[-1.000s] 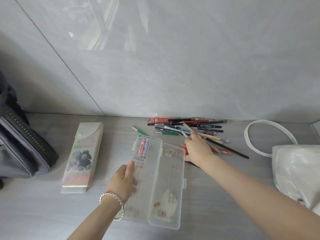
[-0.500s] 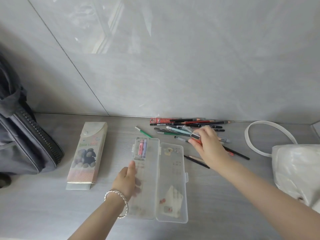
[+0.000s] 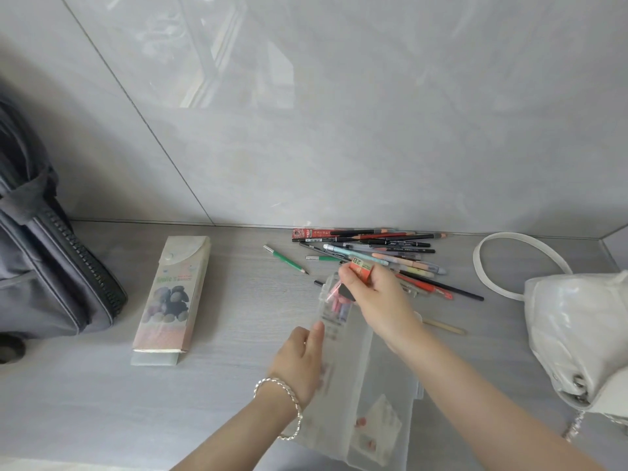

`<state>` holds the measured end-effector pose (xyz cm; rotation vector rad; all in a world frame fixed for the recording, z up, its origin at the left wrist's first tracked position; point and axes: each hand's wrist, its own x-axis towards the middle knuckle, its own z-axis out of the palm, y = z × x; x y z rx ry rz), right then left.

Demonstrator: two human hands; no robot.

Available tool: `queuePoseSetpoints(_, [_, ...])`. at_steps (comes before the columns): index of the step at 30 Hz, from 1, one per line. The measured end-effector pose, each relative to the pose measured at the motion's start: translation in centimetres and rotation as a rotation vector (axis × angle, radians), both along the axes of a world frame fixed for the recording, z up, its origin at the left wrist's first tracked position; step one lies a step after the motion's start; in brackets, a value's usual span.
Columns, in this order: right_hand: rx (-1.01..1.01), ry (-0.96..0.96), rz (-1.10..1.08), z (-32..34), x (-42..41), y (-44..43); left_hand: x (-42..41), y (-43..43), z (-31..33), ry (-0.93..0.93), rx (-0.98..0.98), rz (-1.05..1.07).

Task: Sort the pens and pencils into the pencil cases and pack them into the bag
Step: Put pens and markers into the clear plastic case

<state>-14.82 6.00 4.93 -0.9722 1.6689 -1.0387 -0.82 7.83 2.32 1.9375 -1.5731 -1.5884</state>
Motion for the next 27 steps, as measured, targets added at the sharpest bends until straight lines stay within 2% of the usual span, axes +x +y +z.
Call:
queuePoseSetpoints(6, [0.070,0.309,0.217,0.9,-0.9,0.0,-0.2,0.8,0.4,-0.022,-0.034,-0.037])
queuePoseSetpoints(9, [0.087,0.299,0.334,1.1,-1.3,-0.2,-0.1,0.9,0.4,-0.014,-0.022,-0.029])
queuePoseSetpoints(13, [0.093,0.278,0.293,1.7,-2.4,0.0,0.1,0.7,0.4,-0.005,-0.029,-0.005])
queuePoseSetpoints(16, [0.112,0.217,0.355,2.2,-2.3,0.5,0.2,0.7,0.4,-0.002,-0.036,-0.011])
queuePoseSetpoints(18, [0.107,0.257,0.386,2.3,-2.0,0.6,0.3,0.8,0.4,-0.006,-0.033,-0.027])
queuePoseSetpoints(23, [-0.113,0.406,0.218,1.8,-2.1,1.4,0.5,0.4,0.8,0.034,0.004,0.066])
queuePoseSetpoints(27, [-0.282,0.445,0.317,1.3,-0.1,3.8,0.2,-0.1,1.2,0.090,0.026,0.165])
